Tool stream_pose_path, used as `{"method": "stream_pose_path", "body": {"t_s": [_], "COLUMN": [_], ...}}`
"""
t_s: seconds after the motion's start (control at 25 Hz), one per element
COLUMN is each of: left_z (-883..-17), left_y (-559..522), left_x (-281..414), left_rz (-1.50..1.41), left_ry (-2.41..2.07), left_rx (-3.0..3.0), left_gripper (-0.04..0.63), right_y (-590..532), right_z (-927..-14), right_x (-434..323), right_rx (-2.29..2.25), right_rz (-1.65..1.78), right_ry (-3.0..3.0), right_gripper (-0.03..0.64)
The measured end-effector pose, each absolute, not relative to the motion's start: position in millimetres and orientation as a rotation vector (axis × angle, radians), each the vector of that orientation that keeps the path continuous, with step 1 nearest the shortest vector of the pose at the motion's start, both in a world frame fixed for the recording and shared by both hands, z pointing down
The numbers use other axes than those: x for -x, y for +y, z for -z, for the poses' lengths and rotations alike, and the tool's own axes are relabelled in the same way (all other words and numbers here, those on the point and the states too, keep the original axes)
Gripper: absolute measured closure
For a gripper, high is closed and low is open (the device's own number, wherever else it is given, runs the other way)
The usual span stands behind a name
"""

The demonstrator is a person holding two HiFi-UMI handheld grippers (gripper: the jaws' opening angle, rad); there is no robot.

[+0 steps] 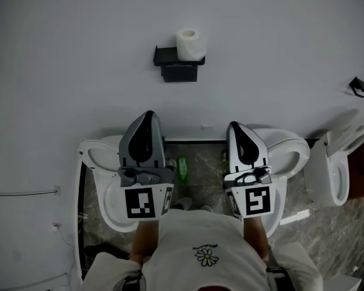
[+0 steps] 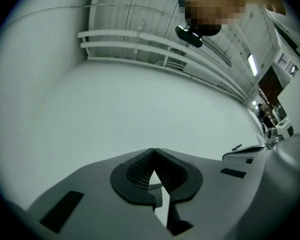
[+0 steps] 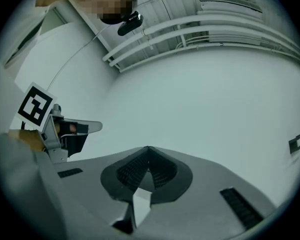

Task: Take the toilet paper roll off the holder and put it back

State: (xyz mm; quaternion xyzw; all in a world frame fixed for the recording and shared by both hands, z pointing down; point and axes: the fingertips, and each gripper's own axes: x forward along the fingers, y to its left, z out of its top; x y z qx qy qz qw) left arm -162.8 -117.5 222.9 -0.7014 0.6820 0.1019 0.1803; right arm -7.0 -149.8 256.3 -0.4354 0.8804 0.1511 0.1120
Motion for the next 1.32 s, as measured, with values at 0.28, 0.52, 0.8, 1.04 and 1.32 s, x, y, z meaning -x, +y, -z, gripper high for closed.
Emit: {"method": "stream_pose_path", "body": {"t_s": [0.28, 0.52, 0.8, 1.04, 1.32], "left_z": [-261.3, -262.7, -268.2, -272.6, -275.1], "left_y": [-97.7, -83.3, -81.3, -83.8, -86.1], "left_x": [145.2, 137.0, 121.2, 111.8, 111.2], "left_rz": [-0.23, -0.225, -0.216, -0.207, -0.209], "left_ry": [2.036, 2.086, 2.132, 2.139, 2.156], "left_rx": [1.954, 1.871, 1.839, 1.846, 1.849], "left_gripper": [0.578, 0.578, 0.578, 0.578, 0.578], "right_y": [-138.0, -130.8, -137.6, -139.8, -142.4], "right_z": [-277.3, -280.9, -289.9, -293.4, -295.7], "right_x": [3.1, -9.1, -26.6, -33.7, -39.4], "right_rx": [1.208, 1.151, 1.14, 1.138, 1.144], "right_rz": [-0.427, -0.428, -0.399, -0.394, -0.396], "right_ry": [2.644, 2.654, 2.675, 2.686, 2.689], "right_gripper": [0.607, 0.607, 0.607, 0.607, 0.607]}}
